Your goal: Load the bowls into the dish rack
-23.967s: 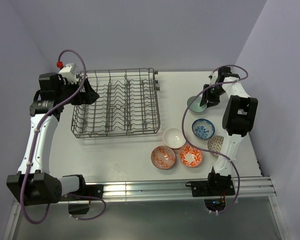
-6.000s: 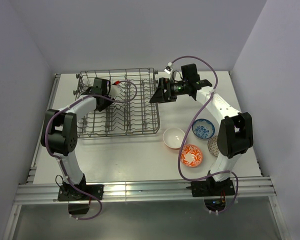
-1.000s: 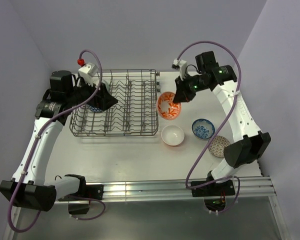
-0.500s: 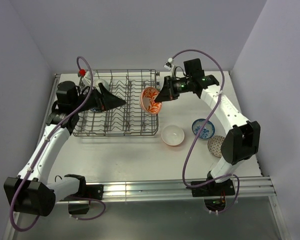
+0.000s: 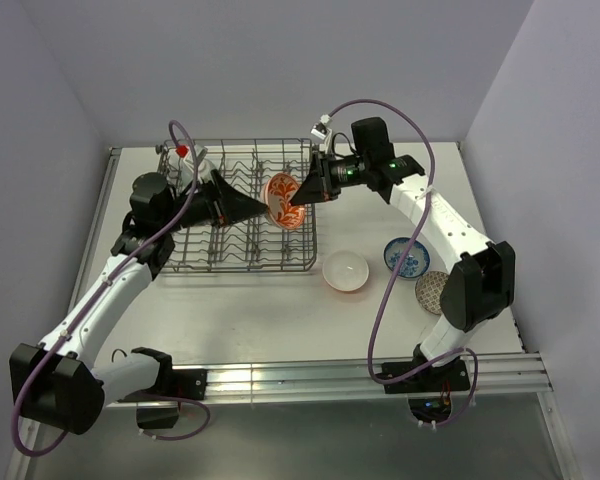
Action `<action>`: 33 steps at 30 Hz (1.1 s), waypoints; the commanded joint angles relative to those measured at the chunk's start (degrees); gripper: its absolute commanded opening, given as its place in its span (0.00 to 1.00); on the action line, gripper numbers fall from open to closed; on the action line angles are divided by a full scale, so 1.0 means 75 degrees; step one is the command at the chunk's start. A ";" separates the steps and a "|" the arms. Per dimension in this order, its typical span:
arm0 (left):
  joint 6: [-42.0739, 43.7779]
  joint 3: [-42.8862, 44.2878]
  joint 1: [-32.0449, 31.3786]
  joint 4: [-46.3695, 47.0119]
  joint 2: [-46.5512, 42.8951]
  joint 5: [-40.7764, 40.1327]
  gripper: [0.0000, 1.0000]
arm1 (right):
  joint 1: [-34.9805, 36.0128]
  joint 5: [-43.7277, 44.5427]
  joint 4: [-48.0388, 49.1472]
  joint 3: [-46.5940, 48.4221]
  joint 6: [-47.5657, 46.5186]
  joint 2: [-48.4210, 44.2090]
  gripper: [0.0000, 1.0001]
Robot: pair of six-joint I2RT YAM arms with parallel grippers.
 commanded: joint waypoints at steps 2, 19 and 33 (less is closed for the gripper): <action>-0.0125 -0.0043 -0.0125 0.0640 -0.0038 -0.0319 0.99 | 0.0170 -0.0375 0.0591 -0.0012 0.0270 -0.0160 0.00; 0.0215 0.0191 -0.0535 0.0453 0.0033 -0.0612 0.70 | 0.0357 -0.0129 0.0346 -0.0071 0.0106 0.0004 0.00; 0.0473 0.0437 -0.0301 -0.0320 -0.0014 -0.1022 0.00 | 0.0392 0.0000 -0.0065 0.0198 -0.0117 0.0109 0.53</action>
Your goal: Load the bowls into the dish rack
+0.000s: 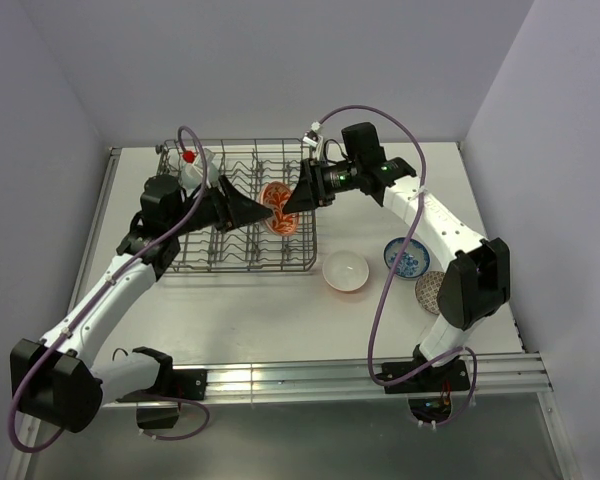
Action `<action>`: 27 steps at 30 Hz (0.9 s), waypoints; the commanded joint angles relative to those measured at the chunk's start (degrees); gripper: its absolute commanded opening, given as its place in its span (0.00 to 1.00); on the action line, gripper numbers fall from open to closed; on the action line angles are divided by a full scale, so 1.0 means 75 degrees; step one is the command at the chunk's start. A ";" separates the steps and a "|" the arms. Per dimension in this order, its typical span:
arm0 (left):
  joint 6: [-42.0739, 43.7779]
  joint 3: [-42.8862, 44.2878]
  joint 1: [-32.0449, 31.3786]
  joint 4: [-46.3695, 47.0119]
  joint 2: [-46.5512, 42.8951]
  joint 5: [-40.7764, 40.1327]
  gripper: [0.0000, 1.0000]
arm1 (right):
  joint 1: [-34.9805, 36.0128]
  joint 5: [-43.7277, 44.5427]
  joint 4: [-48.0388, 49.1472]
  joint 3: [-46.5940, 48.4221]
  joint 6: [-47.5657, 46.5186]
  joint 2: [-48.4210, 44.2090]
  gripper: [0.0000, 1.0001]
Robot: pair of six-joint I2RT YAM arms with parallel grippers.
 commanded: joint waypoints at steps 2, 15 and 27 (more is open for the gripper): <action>0.0132 0.0446 0.0302 0.0023 -0.0116 -0.0227 0.00 | 0.0054 -0.0093 0.0002 0.0312 -0.0105 -0.0057 0.61; 0.3434 0.2121 0.1604 -0.4418 0.0306 -0.3001 0.00 | -0.0461 0.0095 -0.0829 0.0465 -0.0620 -0.0291 0.93; 0.6131 0.1993 0.1581 -0.5345 0.0655 -0.6987 0.00 | -0.0825 0.0247 -0.1146 0.0242 -0.0984 -0.0397 0.95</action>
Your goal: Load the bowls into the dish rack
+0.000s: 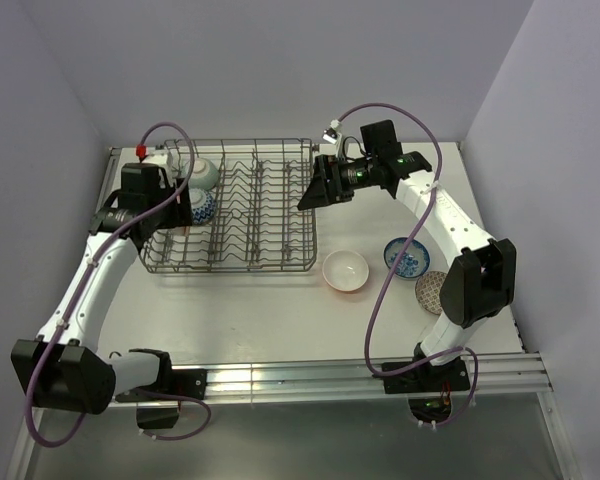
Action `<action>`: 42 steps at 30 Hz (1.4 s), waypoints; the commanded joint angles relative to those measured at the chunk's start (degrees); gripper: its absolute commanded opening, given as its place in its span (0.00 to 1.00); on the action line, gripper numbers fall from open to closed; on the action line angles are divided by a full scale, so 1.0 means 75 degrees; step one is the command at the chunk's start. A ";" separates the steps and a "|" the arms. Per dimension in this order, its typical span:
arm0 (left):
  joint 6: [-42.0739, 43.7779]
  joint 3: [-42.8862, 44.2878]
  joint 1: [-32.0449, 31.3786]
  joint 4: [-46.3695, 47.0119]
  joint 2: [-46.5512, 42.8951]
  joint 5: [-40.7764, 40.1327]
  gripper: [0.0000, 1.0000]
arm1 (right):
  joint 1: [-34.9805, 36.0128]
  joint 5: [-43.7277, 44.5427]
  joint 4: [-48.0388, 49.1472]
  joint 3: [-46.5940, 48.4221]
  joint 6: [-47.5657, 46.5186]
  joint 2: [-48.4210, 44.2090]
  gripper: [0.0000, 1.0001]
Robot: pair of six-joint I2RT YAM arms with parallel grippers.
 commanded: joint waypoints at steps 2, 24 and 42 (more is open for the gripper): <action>0.1137 0.0133 -0.0054 0.0064 0.0296 -0.1151 0.00 | -0.0038 0.0046 -0.0080 0.0076 -0.0188 -0.0385 0.95; 0.1970 -0.0125 -0.1226 0.0286 0.1866 -0.3530 0.00 | -0.0190 0.0070 -0.0232 -0.0088 -0.0341 -0.0420 0.96; 0.1993 -0.0160 -0.1542 0.0509 0.2686 -0.3601 0.11 | -0.0342 0.0011 -0.0326 -0.0194 -0.0470 -0.0444 0.96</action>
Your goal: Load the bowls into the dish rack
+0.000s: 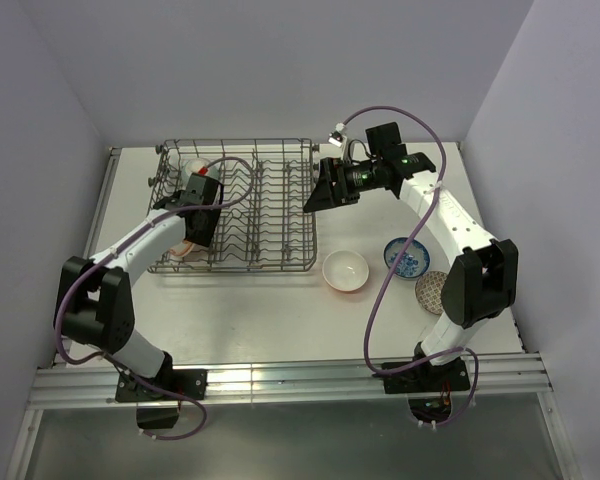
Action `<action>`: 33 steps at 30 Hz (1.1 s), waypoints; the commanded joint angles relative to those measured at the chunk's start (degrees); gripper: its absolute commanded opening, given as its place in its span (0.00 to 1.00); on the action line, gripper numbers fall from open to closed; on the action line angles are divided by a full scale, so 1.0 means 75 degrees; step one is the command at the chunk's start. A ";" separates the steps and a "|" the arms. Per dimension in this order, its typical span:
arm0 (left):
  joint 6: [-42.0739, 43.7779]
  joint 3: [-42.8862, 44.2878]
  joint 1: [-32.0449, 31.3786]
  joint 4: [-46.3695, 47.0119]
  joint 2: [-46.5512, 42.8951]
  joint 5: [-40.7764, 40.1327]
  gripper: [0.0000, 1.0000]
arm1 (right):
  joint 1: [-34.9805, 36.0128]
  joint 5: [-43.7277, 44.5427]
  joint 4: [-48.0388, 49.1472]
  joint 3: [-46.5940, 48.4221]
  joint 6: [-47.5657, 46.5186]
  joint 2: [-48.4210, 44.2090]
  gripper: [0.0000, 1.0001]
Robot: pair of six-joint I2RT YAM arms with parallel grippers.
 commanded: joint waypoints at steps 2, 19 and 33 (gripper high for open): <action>0.0102 0.0073 -0.0045 0.0407 0.0146 -0.0271 0.19 | -0.0089 -0.0015 -0.0040 -0.0030 -0.0149 -0.0394 0.96; 0.0055 0.0155 -0.0056 0.0267 0.0252 0.0187 0.84 | -0.0112 -0.0027 -0.0122 0.0016 -0.0173 -0.0359 0.97; -0.0051 0.0718 -0.0091 -0.0342 -0.0017 0.0538 0.97 | -0.0112 0.0020 -0.0286 0.0227 -0.0243 -0.0347 0.98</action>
